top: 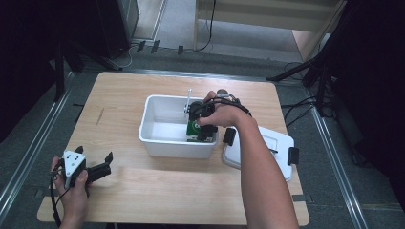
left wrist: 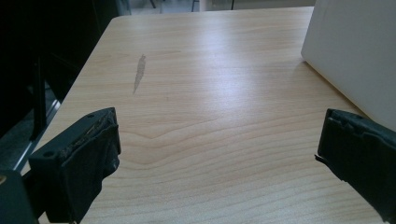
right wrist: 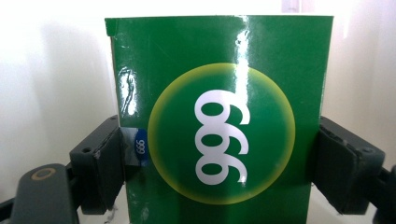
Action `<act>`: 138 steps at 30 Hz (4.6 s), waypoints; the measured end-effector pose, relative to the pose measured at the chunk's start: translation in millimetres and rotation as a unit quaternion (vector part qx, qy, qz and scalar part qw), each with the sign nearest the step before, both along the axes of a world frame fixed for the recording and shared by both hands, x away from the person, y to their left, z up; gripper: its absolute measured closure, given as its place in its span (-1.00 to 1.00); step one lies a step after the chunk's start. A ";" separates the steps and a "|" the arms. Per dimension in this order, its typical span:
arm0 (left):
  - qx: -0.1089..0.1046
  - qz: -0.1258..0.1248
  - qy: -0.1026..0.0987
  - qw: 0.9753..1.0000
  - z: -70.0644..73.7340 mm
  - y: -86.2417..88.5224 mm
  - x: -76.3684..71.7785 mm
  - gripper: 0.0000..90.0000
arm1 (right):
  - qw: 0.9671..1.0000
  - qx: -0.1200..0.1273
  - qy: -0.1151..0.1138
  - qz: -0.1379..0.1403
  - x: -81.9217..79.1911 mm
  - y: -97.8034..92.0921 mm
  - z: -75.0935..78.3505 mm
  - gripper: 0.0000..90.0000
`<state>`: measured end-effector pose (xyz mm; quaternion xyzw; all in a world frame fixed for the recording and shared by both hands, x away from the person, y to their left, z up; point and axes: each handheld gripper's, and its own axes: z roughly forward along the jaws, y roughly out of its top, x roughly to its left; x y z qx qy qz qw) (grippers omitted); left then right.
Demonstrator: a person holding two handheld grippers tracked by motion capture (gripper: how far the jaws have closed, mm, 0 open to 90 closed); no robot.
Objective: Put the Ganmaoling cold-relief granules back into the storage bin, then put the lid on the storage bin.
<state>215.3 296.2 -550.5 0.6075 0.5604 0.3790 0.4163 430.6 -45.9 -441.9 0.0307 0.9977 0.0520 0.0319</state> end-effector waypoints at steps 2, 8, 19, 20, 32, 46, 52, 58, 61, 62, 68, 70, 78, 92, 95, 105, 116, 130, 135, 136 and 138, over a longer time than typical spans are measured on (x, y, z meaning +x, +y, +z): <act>0.000 0.000 0.001 1.000 0.1 0.1 -0.1 -1.00 | 1.000 -0.005 0.006 -0.003 1.1 1.6 -1.4 -0.66; -0.003 0.001 0.002 1.000 0.1 0.7 0.0 -1.00 | 1.000 -0.014 0.012 -0.004 1.2 3.1 -2.9 -0.67; 0.002 0.002 0.006 1.000 0.2 0.4 0.2 -1.00 | 0.998 0.013 -0.042 -0.033 -6.5 -7.0 18.8 -1.00; 0.002 0.002 0.006 1.000 0.2 0.4 0.2 -1.00 | 0.998 0.013 -0.042 -0.033 -6.5 -7.0 18.8 -1.00; 0.008 0.000 0.007 1.000 0.1 -0.9 0.9 -1.00 | 0.996 0.043 -0.065 -0.050 -22.4 -43.6 50.3 -1.00; 0.009 -0.002 0.006 1.000 0.1 -1.3 0.6 -1.00 | 0.993 0.048 -0.079 -0.071 -33.4 -85.9 70.0 -1.00; 0.010 -0.001 0.006 1.000 0.1 -1.5 0.6 -1.00 | 0.993 0.041 -0.082 -0.075 -38.3 -102.5 73.3 -1.00; 0.011 -0.001 0.005 1.000 0.0 -1.8 0.6 -1.00 | 0.992 0.038 -0.087 -0.083 -43.6 -117.1 74.5 -1.00; 0.012 -0.001 0.006 1.000 0.0 -1.6 0.4 -1.00 | 0.991 0.037 -0.085 -0.091 -46.3 -126.6 71.9 -1.00; 0.012 -0.001 0.006 1.000 0.0 -1.6 0.4 -1.00 | 0.992 0.039 -0.085 -0.090 -46.4 -128.4 71.1 -1.00; 0.014 -0.002 0.005 1.000 0.1 -2.1 0.1 -1.00 | 0.991 0.034 -0.082 -0.097 -49.4 -139.4 65.7 -1.00; 0.014 -0.003 0.005 1.000 0.1 -2.1 -0.1 -1.00 | 0.991 0.032 -0.080 -0.099 -50.0 -144.2 63.0 -1.00; 0.012 -0.004 0.005 1.000 0.0 -1.7 0.3 -1.00 | 0.991 0.030 -0.068 -0.115 -54.3 -162.3 51.0 -0.93; 0.015 -0.005 0.007 1.000 0.1 -2.1 0.7 -1.00 | 0.988 0.021 -0.066 -0.138 -59.5 -186.2 31.7 -0.70; 0.013 -0.005 0.006 1.000 0.0 -1.7 0.7 -1.00 | 0.987 0.015 -0.065 -0.148 -59.4 -190.6 26.0 -0.62; 0.013 -0.005 0.006 1.000 0.0 -1.6 0.6 -1.00 | 0.983 0.018 -0.084 -0.164 -60.3 -199.1 5.9 -0.09; 0.015 -0.004 0.006 1.000 0.0 -2.1 0.6 -1.00 | 0.984 -0.006 -0.084 -0.158 -59.3 -205.7 -6.9 0.43; 0.015 -0.003 0.006 1.000 0.0 -2.1 0.5 -1.00 | 0.986 -0.016 -0.087 -0.143 -52.8 -203.2 -13.6 0.87; 0.011 -0.003 0.007 1.000 0.1 -1.5 0.6 -1.00 | 0.987 -0.026 -0.101 -0.123 -54.3 -201.0 -10.4 0.89; 0.011 -0.003 0.007 1.000 0.1 -1.4 0.6 -1.00 | 0.987 -0.022 -0.103 -0.117 -54.2 -201.1 -8.9 0.90; 0.011 -0.003 0.007 1.000 0.1 -1.5 0.6 -1.00 | 0.987 -0.016 -0.104 -0.118 -54.0 -201.8 -4.2 0.90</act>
